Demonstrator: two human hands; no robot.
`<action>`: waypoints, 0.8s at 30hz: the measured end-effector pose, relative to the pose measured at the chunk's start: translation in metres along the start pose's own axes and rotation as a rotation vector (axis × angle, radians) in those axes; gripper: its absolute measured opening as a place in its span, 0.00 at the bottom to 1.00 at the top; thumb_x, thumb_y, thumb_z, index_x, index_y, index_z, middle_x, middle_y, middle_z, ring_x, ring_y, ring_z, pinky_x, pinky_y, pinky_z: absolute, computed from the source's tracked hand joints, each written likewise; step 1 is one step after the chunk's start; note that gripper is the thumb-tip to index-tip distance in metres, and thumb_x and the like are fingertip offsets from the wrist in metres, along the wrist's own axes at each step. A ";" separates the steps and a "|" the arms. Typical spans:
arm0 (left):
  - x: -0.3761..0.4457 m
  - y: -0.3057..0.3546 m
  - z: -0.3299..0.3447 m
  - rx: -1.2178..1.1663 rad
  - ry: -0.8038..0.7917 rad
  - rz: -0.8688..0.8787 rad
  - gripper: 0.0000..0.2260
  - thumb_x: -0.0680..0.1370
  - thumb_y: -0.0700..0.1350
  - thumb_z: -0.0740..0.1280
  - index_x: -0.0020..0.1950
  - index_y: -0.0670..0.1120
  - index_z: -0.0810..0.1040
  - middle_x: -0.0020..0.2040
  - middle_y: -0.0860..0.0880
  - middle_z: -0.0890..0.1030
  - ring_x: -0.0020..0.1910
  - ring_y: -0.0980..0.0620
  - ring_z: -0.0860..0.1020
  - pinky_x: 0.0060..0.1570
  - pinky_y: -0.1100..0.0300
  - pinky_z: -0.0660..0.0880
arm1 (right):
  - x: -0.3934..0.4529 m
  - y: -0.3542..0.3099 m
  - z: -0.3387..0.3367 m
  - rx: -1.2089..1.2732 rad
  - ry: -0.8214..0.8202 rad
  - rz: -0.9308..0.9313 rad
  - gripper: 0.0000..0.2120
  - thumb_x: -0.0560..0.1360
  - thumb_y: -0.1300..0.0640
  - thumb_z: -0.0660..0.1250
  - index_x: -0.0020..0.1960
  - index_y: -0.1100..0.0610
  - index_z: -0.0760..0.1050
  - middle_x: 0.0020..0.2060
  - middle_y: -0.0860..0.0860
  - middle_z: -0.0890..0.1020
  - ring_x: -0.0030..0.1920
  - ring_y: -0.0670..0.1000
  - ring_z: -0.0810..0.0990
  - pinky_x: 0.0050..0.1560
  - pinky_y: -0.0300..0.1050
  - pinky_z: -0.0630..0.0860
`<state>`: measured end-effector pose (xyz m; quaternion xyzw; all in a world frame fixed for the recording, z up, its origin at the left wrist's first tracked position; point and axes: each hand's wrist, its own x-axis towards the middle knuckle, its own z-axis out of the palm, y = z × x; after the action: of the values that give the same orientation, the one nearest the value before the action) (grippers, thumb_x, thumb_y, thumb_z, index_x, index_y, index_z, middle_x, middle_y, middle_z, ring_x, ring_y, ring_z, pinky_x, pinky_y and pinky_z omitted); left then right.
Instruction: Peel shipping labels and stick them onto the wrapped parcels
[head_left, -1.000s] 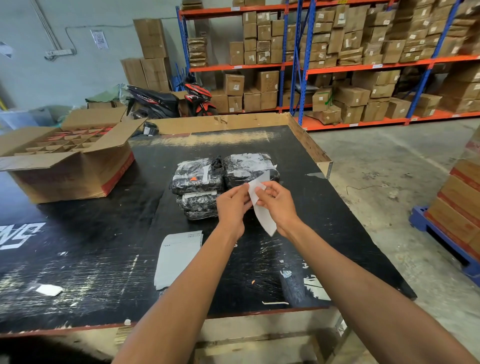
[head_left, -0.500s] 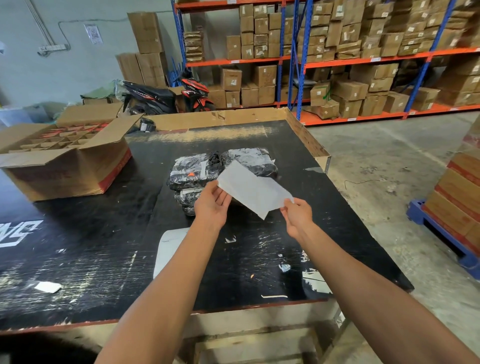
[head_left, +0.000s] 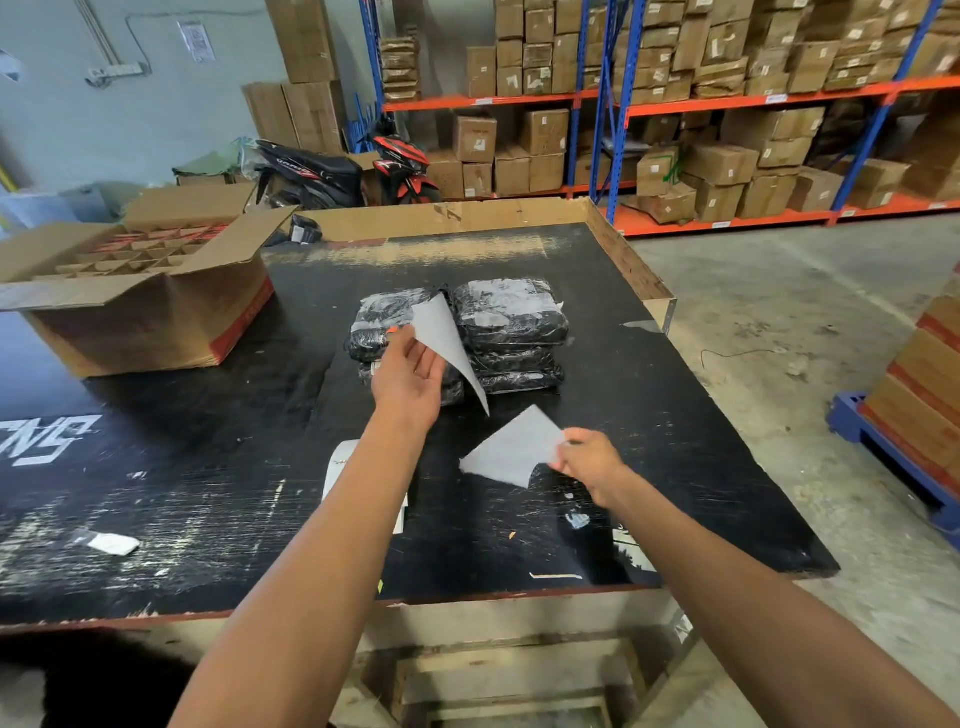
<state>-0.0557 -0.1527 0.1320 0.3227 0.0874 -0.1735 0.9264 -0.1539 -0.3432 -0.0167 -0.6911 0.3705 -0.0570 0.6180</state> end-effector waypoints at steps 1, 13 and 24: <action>-0.002 -0.002 0.002 0.008 -0.010 -0.002 0.04 0.81 0.39 0.66 0.54 0.40 0.77 0.52 0.43 0.83 0.51 0.49 0.82 0.56 0.54 0.78 | 0.005 0.004 0.008 -0.036 -0.048 -0.019 0.13 0.70 0.70 0.64 0.37 0.55 0.82 0.48 0.56 0.86 0.49 0.54 0.84 0.57 0.56 0.82; -0.010 -0.013 0.002 0.108 0.035 0.003 0.11 0.80 0.43 0.69 0.62 0.42 0.78 0.59 0.44 0.82 0.53 0.48 0.82 0.58 0.54 0.79 | -0.051 -0.043 0.015 -0.109 0.262 -0.642 0.16 0.82 0.62 0.56 0.64 0.51 0.76 0.58 0.49 0.77 0.54 0.44 0.78 0.56 0.40 0.73; -0.026 -0.047 0.031 0.175 0.048 -0.043 0.09 0.80 0.42 0.68 0.59 0.41 0.79 0.56 0.44 0.82 0.58 0.45 0.81 0.60 0.52 0.79 | -0.051 -0.087 0.018 -0.358 0.287 -1.019 0.03 0.79 0.62 0.64 0.50 0.55 0.73 0.45 0.47 0.75 0.46 0.49 0.74 0.46 0.50 0.75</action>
<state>-0.0958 -0.1999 0.1364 0.4043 0.1011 -0.1926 0.8884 -0.1424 -0.3023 0.0769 -0.8623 0.0741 -0.3781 0.3285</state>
